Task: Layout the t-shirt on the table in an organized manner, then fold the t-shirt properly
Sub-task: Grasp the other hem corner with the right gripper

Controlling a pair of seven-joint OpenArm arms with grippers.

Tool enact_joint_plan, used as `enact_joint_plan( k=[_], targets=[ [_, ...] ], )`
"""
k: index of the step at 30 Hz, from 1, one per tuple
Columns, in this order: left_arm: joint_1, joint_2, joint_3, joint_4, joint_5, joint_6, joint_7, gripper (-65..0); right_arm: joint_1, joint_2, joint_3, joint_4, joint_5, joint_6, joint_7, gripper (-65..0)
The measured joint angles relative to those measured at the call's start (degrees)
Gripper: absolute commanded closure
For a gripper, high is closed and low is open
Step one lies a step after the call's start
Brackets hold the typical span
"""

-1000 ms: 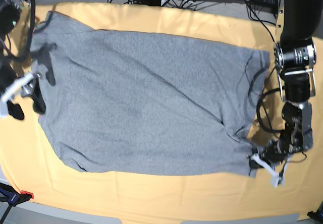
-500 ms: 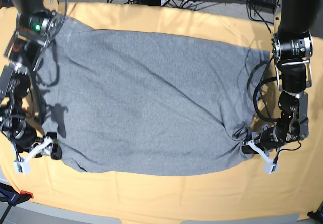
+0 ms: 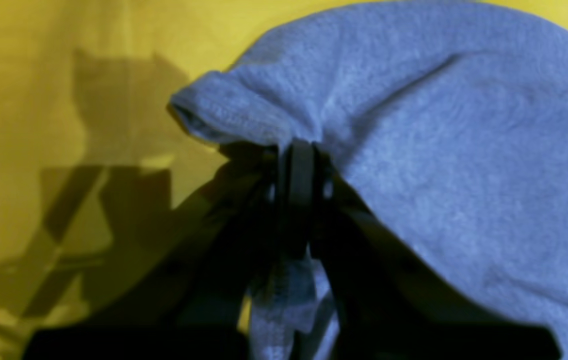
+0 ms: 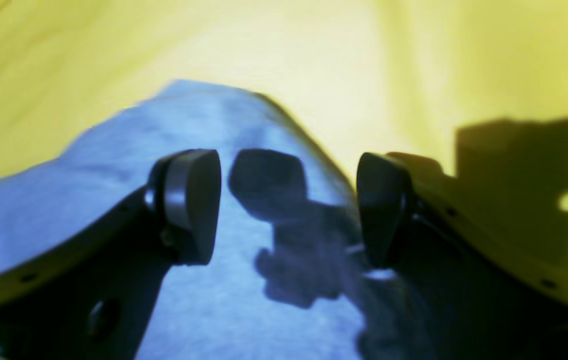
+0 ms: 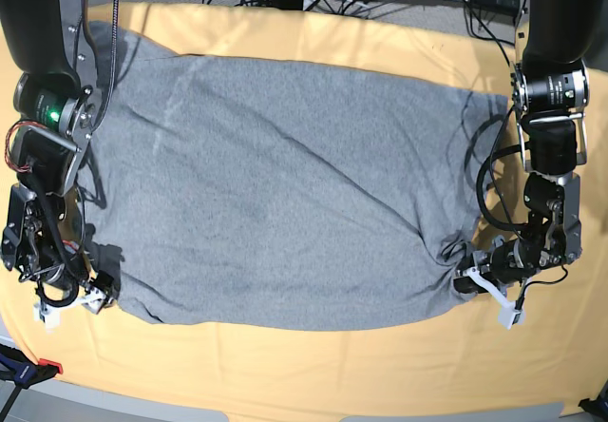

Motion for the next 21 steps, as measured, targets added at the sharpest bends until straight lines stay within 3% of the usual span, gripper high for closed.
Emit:
enact_joint_plan(
  k=[2,5,7,14,21],
  targets=[
    [0.0,0.0,0.0,0.0,0.0,0.0,0.0,0.0,0.0,0.0,0.0,-0.3,-0.6,0.0,0.8,-43.3],
    [0.0,0.0,0.0,0.0,0.0,0.0,0.0,0.0,0.2,-0.1,0.0,-0.3,-3.8,-4.1,2.2,-43.2],
    [0.0,0.0,0.0,0.0,0.0,0.0,0.0,0.0,0.2,-0.1,0.0,-0.3,-3.8,-4.0,2.3,-43.2],
    [0.0,0.0,0.0,0.0,0.0,0.0,1.0,0.0,-1.3,-1.5,0.0,-0.3,-1.2,-2.8,2.9,-43.2],
    [0.0,0.0,0.0,0.0,0.0,0.0,1.1,0.0,-4.0,-2.1,0.0,-0.3,0.9,1.8,5.3,-43.2]
  ],
)
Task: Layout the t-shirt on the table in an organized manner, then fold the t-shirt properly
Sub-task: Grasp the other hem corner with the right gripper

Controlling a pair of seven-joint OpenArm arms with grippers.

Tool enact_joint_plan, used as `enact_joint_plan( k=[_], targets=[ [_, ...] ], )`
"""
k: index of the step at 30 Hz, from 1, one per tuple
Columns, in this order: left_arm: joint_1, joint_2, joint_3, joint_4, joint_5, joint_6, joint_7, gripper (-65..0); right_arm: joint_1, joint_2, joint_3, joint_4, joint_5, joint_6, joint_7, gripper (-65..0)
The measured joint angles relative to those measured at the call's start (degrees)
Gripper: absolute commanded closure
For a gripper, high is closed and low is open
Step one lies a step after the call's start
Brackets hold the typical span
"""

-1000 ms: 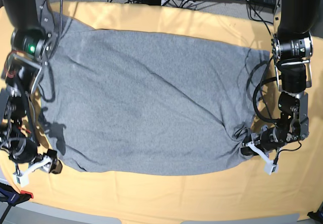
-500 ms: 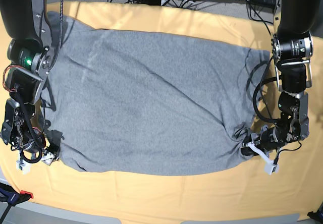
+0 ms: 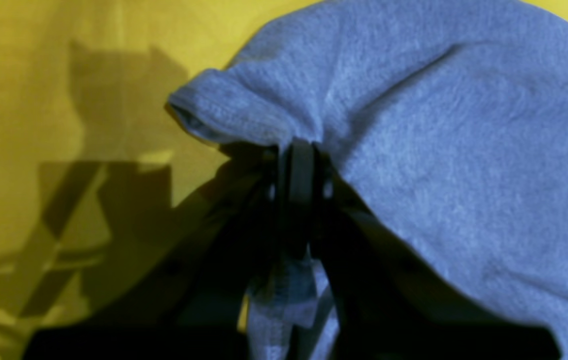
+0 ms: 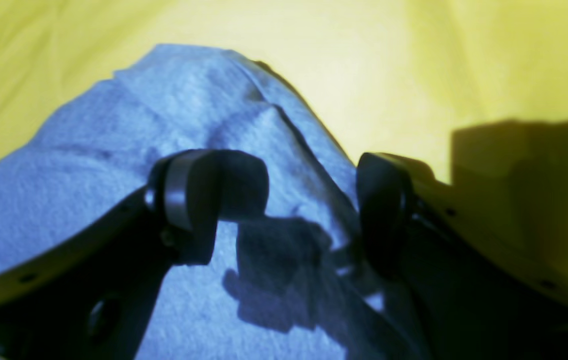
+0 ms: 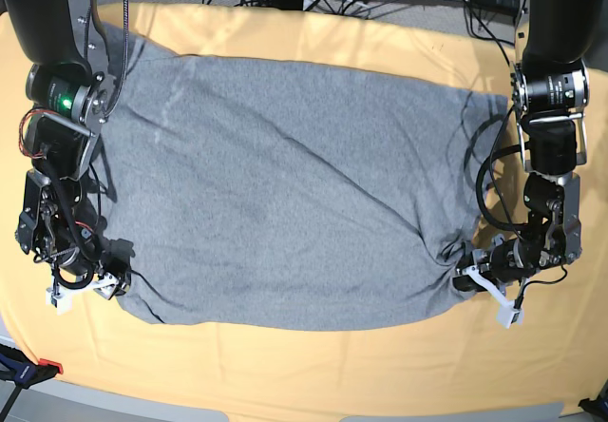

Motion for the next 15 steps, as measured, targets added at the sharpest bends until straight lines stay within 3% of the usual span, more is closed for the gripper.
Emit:
enact_joint_plan(
  k=[3,5,7,10,15],
  targets=[
    [0.0,0.0,0.0,0.0,0.0,0.0,0.0,0.0,-0.3,0.0,0.0,0.0,-2.3,-0.7,2.0,-43.2],
    [0.0,0.0,0.0,0.0,0.0,0.0,0.0,0.0,-0.3,0.0,0.0,0.0,-4.8,-1.3,3.4,-38.5],
    [0.0,0.0,0.0,0.0,0.0,0.0,0.0,0.0,-0.3,-0.1,0.0,0.0,-6.6,-1.6,4.2,-25.8],
    [0.0,0.0,0.0,0.0,0.0,0.0,0.0,0.0,-0.6,0.0,0.0,0.0,-6.6,0.3,4.2,0.0],
    [0.0,0.0,0.0,0.0,0.0,-0.3,0.0,0.0,-0.6,0.0,0.0,1.1,-7.1,7.0,5.3,0.0]
  ],
)
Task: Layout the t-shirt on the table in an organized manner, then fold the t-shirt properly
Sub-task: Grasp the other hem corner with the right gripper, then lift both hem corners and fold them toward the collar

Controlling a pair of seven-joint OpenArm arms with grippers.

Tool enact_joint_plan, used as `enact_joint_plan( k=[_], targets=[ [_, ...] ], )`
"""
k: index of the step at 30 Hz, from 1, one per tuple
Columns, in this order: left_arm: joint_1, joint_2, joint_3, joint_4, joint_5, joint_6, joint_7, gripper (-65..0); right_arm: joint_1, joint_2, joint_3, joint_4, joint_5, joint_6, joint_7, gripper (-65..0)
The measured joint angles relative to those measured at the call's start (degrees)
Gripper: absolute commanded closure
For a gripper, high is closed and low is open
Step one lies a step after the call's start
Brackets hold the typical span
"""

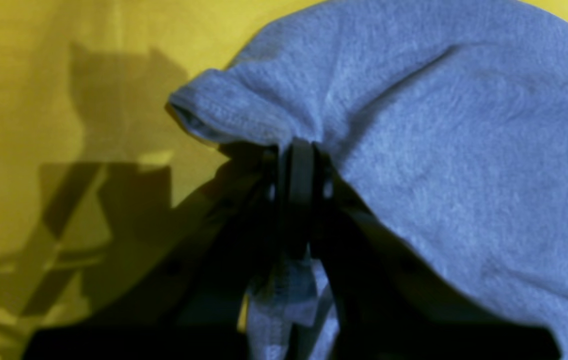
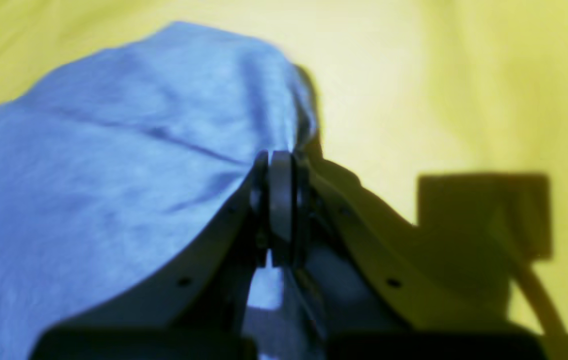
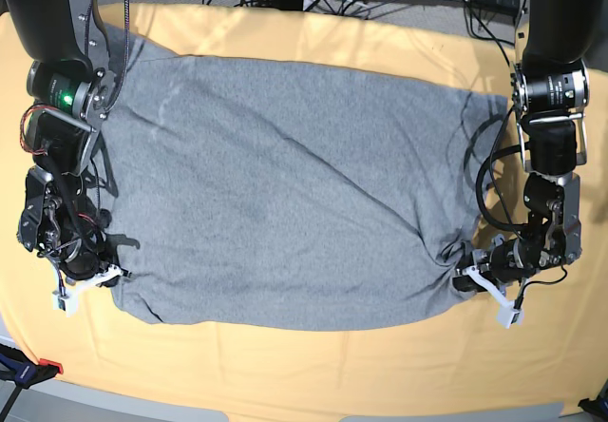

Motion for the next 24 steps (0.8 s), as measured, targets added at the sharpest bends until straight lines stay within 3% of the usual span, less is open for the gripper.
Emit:
enact_joint_plan(
  k=[2,6,12,21,24],
  targets=[
    [-0.5,-0.1,0.0,0.0,0.0,-2.5,0.0,0.0,0.2,0.0,0.0,1.4,0.0,2.0,0.0,0.0],
    [-3.8,-0.1,0.0,0.0,-0.5,-3.7,-0.1,0.0,0.5,0.3,0.0,5.8,-0.9,3.0,-0.1,0.0],
    [-7.6,-0.1,0.0,0.0,1.7,-3.8,-2.7,0.0,0.6,1.3,0.0,8.7,-4.1,-2.2,-0.5,0.0],
    [-9.7,0.2,0.0,0.0,5.0,-3.9,-7.7,0.0,1.1,1.8,0.0,8.7,-5.5,-5.9,-0.9,0.0],
    [-10.6,0.4,0.0,0.0,6.2,-1.0,-9.0,0.0,2.9,1.8,0.0,8.7,-5.4,-5.9,-1.1,0.0]
  ],
)
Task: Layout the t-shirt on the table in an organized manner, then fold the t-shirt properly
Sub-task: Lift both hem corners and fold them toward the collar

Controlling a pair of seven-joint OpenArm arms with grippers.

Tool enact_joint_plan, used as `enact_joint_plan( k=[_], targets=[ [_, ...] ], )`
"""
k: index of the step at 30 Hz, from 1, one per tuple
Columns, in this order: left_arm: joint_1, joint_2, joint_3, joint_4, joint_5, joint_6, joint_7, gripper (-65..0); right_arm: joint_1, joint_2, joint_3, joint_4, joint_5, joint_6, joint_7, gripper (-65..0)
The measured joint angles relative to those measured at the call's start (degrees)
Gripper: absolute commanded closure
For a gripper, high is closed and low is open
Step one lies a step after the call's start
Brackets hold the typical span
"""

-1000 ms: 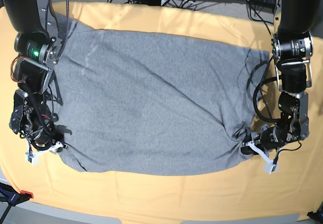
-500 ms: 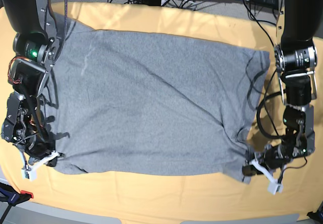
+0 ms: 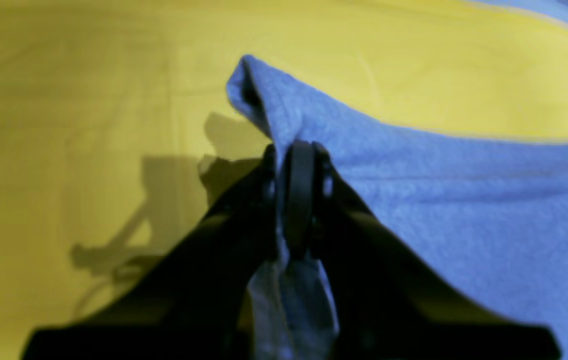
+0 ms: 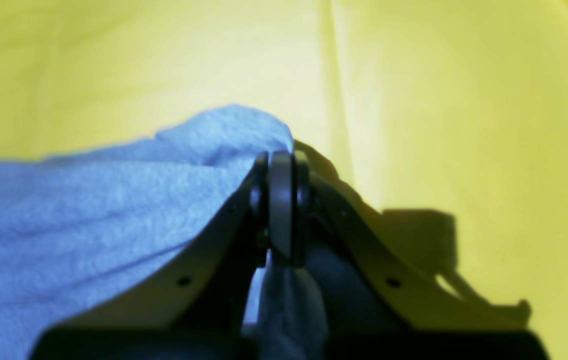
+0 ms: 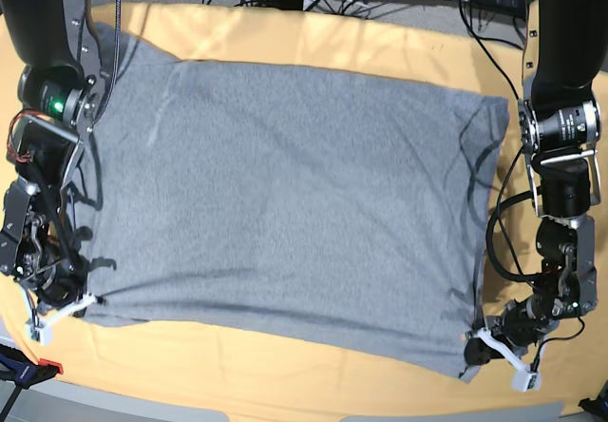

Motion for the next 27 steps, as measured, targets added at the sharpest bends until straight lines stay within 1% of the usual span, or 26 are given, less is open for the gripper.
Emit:
enact_joint_plan(
  k=[1,2,9,12,13,14,15,16,17,19,20,22,23,26,27],
  targets=[
    [-0.5,0.0,0.0,0.0,0.8,1.2,-0.1,0.0,0.9,0.0,0.0,0.0,0.0,0.0,0.0,0.0],
    [-1.2,-0.1,0.0,0.0,1.0,1.5,-0.2,0.0,1.8,0.0,0.0,0.0,0.0,0.0,-0.1,0.0],
    [-6.6,0.0,0.0,0.0,0.9,1.5,-0.6,0.0,6.5,0.3,0.0,0.1,0.0,0.4,-1.4,0.0],
    [-8.3,-0.2,1.7,0.0,0.9,1.5,-0.8,0.0,6.9,0.6,0.0,0.2,0.1,1.8,-1.9,0.0],
    [-8.5,-0.3,2.6,0.0,0.9,0.8,-0.8,0.0,6.9,0.8,0.0,0.2,0.1,2.2,-2.7,0.0],
    [-8.5,-0.3,3.5,0.0,0.9,-0.5,-0.9,0.0,6.9,0.9,0.0,0.2,0.4,2.8,-3.9,0.0],
    [-8.5,-0.3,4.5,0.0,0.4,-2.2,0.4,0.0,6.9,1.1,0.0,0.2,1.6,3.8,-6.1,0.0],
    [-8.3,-0.3,5.4,0.0,-0.9,-3.7,2.7,0.0,6.7,1.4,0.0,0.2,3.4,6.0,-8.3,0.0],
    [-8.0,-0.3,6.2,0.0,-2.8,-5.7,5.0,0.0,6.4,1.7,0.0,0.2,6.1,9.8,-10.1,0.0],
    [-7.0,-0.2,6.9,0.0,-6.8,-10.6,9.4,0.0,5.5,2.3,0.0,0.2,11.2,16.1,-12.7,0.0],
    [-6.6,-0.1,7.0,0.0,-8.6,-12.3,11.2,0.0,4.9,2.5,-0.2,0.2,13.2,17.8,-13.4,0.0],
    [-6.0,-0.1,7.0,0.0,-12.3,-14.6,15.5,0.0,3.5,2.8,-1.0,0.3,14.6,18.8,-13.8,0.0],
    [-5.8,-0.2,7.0,0.0,-14.3,-15.1,17.5,0.0,2.9,2.8,-1.1,0.3,14.5,18.8,-14.4,0.0],
    [-4.9,-0.5,7.0,0.0,-18.9,-15.1,21.6,0.0,0.8,2.9,-1.3,0.3,15.2,19.5,-15.1,0.0],
    [-4.5,-0.5,7.0,0.1,-19.4,-15.1,22.4,0.0,0.1,2.9,-1.3,0.3,15.1,19.8,-15.8,0.0]
  ],
)
